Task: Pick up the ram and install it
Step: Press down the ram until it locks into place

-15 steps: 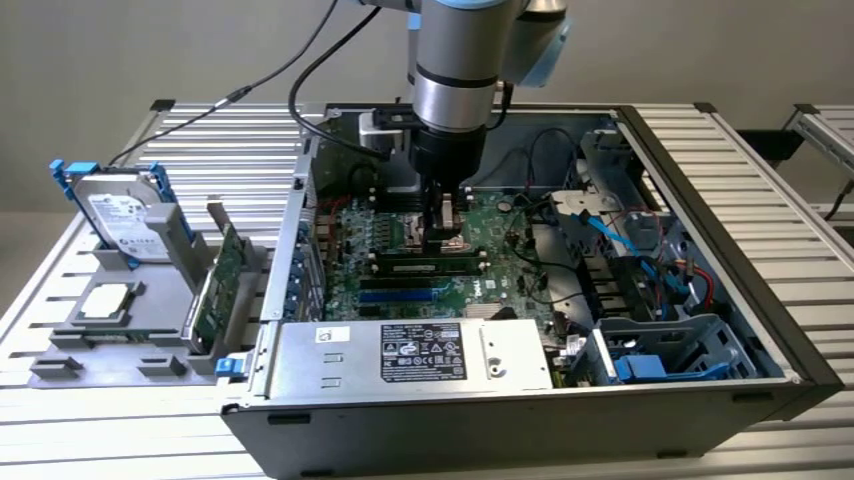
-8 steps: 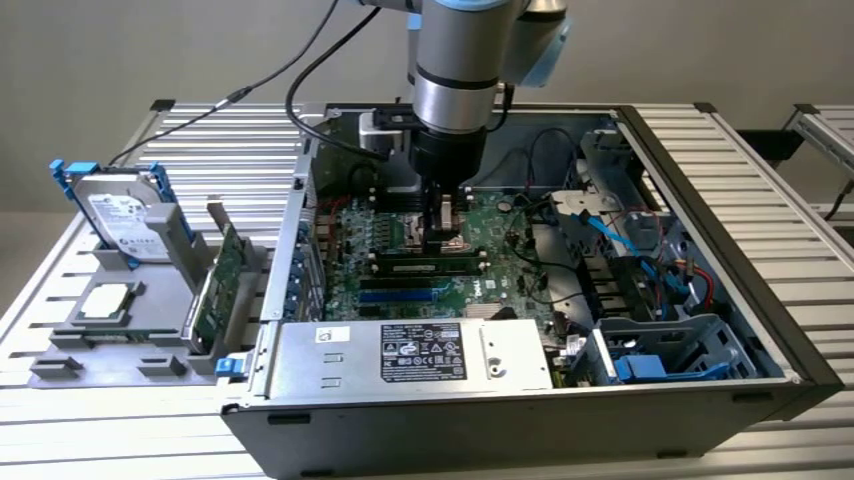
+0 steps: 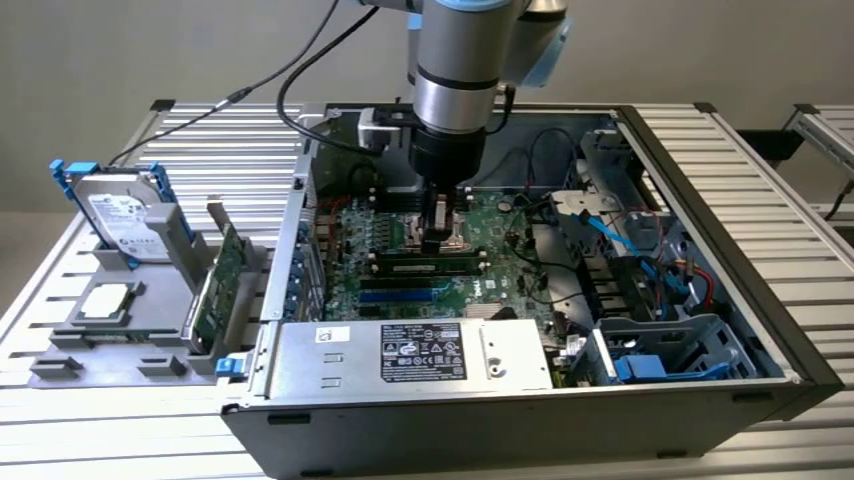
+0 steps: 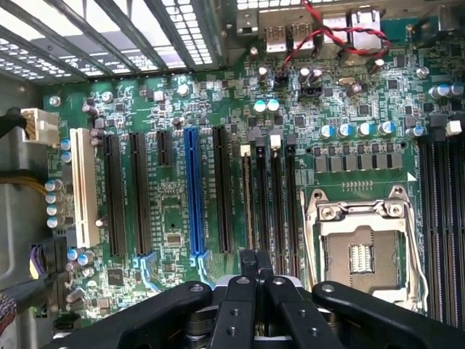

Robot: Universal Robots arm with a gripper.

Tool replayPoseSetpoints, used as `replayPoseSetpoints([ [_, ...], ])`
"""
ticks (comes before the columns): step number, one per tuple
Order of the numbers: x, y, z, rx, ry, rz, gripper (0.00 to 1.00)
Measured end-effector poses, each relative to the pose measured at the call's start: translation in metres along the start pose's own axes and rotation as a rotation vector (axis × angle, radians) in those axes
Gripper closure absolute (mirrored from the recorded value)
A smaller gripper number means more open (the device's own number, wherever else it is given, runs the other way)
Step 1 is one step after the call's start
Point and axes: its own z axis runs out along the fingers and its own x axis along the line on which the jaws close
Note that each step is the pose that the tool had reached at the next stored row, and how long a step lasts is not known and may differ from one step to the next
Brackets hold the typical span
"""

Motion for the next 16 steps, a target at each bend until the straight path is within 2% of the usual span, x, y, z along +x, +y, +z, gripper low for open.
replayPoseSetpoints([
  [16,0.0,0.0,0.0,-0.004,-0.0154,0.215,0.89],
])
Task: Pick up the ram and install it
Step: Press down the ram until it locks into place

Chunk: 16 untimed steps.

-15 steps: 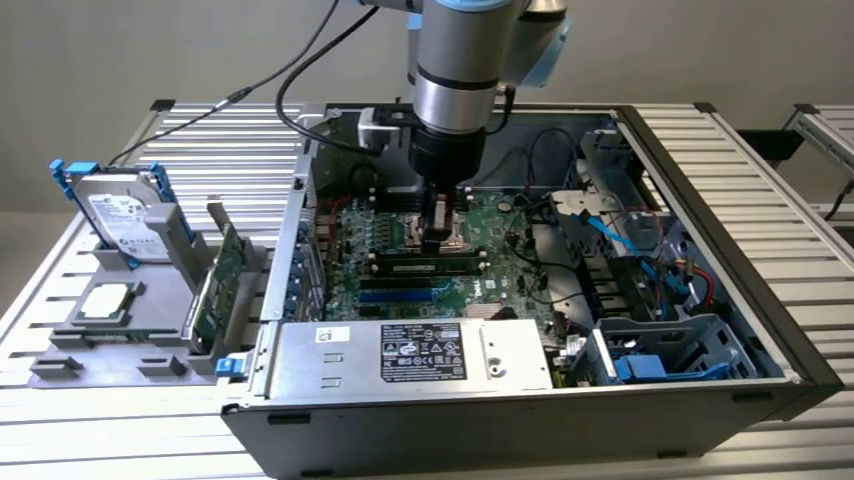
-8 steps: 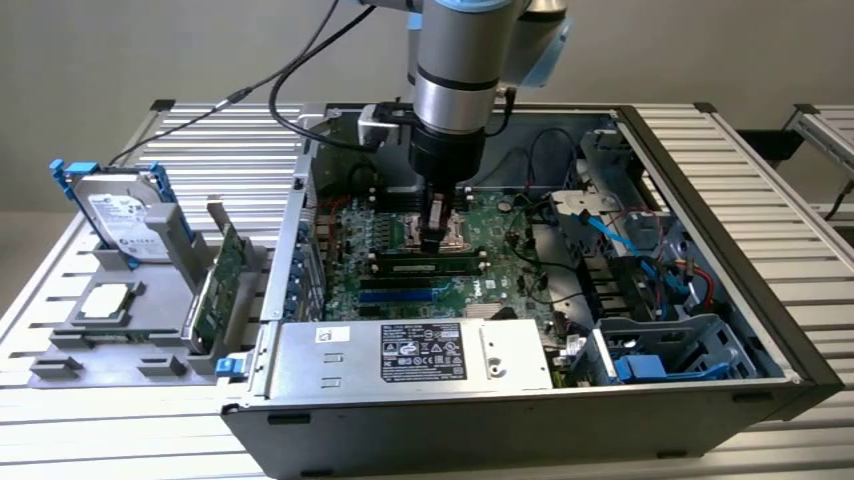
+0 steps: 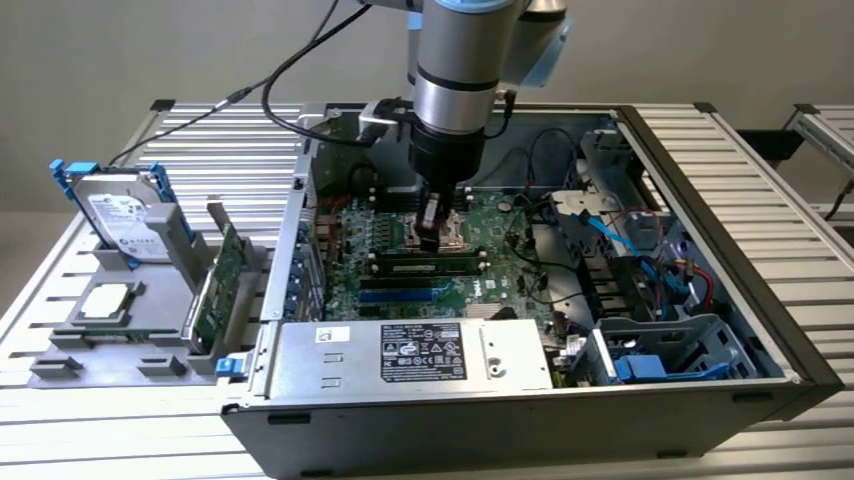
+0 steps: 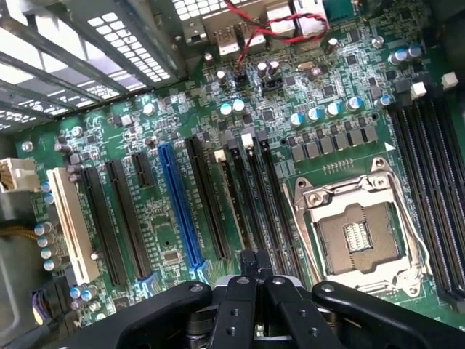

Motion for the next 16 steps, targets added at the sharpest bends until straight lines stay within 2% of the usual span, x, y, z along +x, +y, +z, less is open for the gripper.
replayPoseSetpoints([
  [16,-0.0001,0.0,0.0,-0.0026,-0.017,0.225,0.89],
])
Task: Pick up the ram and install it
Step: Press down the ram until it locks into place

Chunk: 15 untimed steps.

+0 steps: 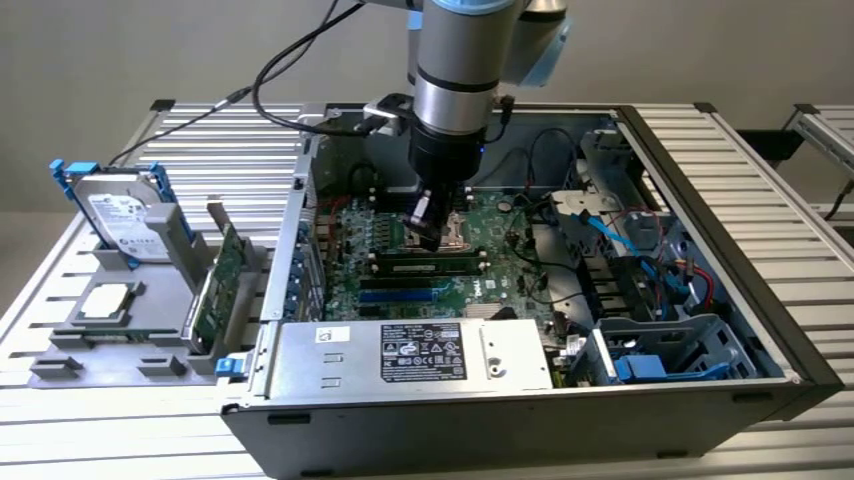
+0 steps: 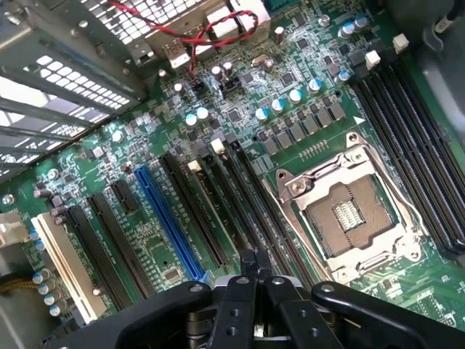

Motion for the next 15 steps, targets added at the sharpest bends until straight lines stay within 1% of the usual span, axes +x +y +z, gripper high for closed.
replayPoseSetpoints([
  [4,0.0,0.0,0.0,-0.0002,-0.0044,0.056,0.89],
  [15,0.0,0.0,0.0,-0.0098,-0.0119,0.225,0.89],
])
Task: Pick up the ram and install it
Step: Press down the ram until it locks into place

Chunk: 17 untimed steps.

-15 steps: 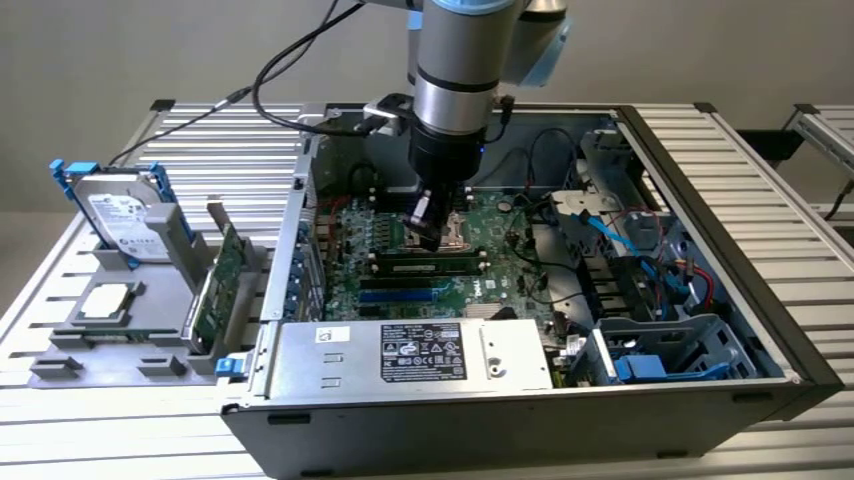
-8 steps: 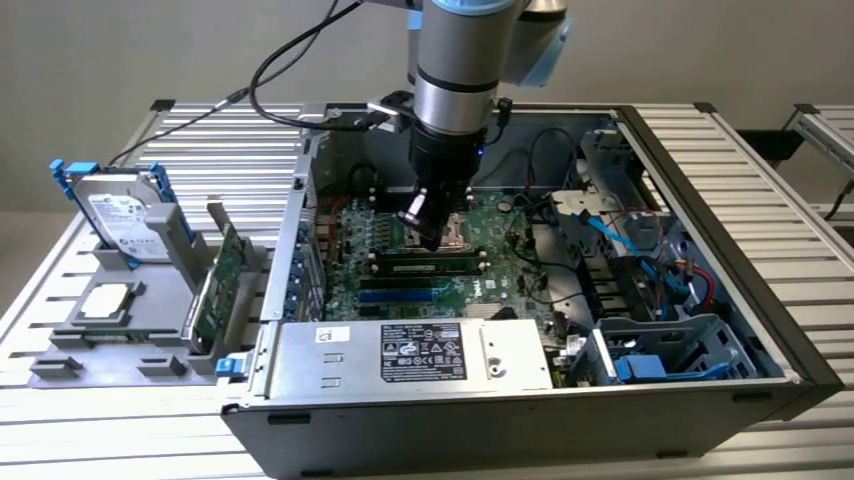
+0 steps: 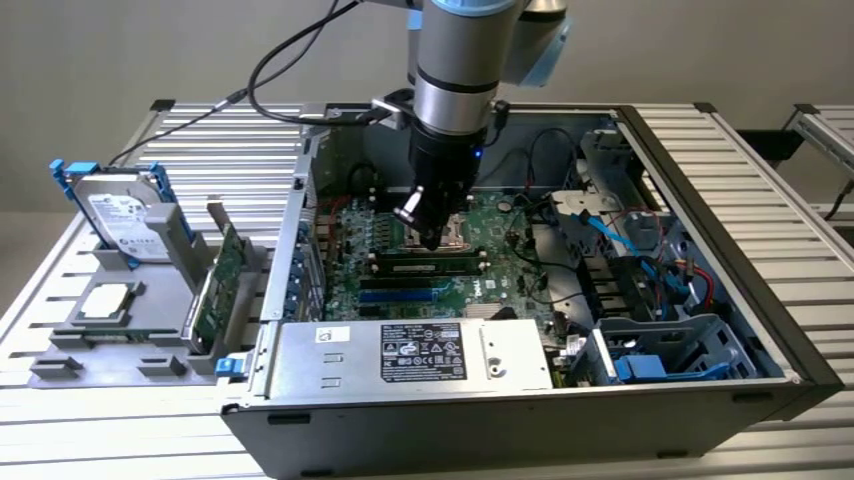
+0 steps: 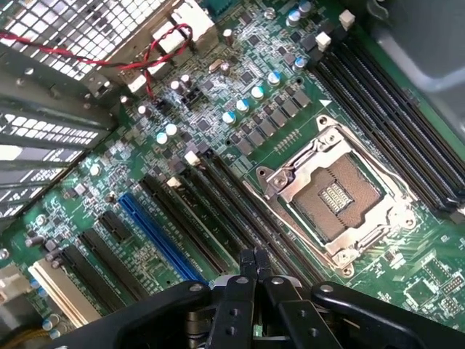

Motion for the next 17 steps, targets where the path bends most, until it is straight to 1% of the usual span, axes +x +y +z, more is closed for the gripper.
replayPoseSetpoints([
  [17,0.0,0.0,0.0,-0.0151,-0.0111,0.265,0.89],
])
